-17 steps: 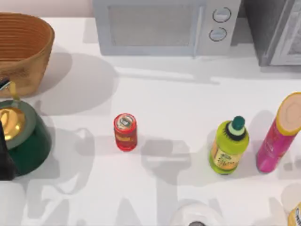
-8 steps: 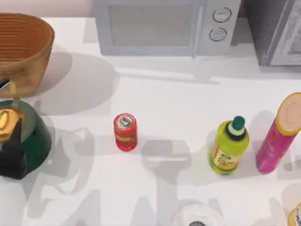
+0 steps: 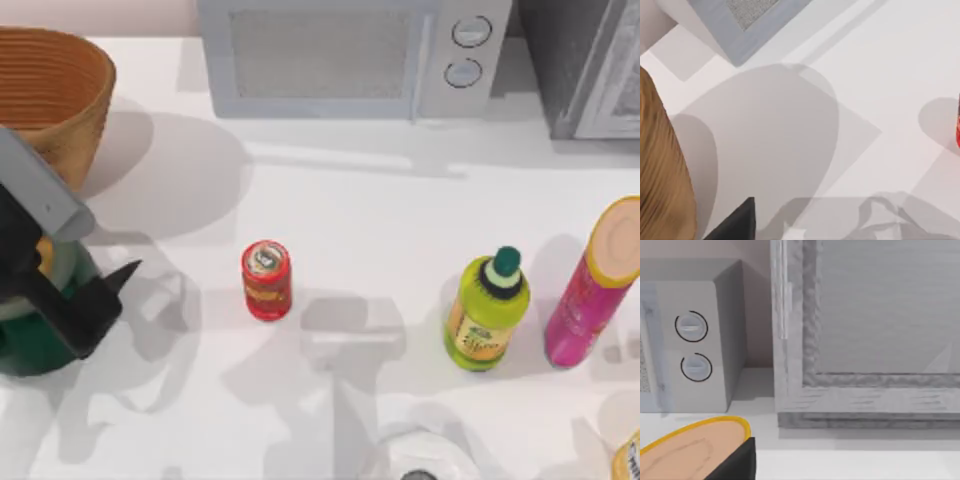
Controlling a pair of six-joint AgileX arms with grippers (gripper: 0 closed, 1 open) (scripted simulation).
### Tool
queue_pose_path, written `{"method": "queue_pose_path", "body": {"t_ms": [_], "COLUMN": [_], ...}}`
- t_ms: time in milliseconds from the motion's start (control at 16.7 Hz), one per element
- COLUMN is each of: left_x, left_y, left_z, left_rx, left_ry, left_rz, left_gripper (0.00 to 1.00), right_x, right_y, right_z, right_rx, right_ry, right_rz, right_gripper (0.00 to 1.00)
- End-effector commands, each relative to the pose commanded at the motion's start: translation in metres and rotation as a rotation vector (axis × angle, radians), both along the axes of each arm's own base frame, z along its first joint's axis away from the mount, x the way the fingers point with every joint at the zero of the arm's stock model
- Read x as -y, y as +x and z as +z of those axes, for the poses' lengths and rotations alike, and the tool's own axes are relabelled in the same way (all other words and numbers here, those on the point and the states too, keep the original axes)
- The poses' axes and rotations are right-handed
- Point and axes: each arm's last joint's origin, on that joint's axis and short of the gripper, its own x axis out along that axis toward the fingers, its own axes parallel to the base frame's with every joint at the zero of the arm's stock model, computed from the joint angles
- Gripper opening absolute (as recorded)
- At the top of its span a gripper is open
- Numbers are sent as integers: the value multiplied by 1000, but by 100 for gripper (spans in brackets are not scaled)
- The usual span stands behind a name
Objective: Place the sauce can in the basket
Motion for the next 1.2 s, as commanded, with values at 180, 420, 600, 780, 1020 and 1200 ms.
{"method": "queue_pose_path", "body": {"t_ms": [180,420,600,780,1020,1200], "left_x": [14,33,43,46,45,46], "left_y": [39,86,110,123,125,125], "left_z": [-10,-40,-66,-86,-91,-91], "left_rx": [-110,-225,-284,-321,-329,-330], "left_ry": [46,41,5,-31,-41,-39], "left_rz": [-206,-450,-578,-642,-654,-652], "left_gripper": [100,100,100,100,100,100], "right_x": [0,0,0,0,0,0], "right_y": [0,0,0,0,0,0], "right_z": [0,0,0,0,0,0], "right_rx": [0,0,0,0,0,0], "right_ry": [0,0,0,0,0,0], "right_rz": [0,0,0,0,0,0], "right_gripper": [100,100,100,100,100,100]}}
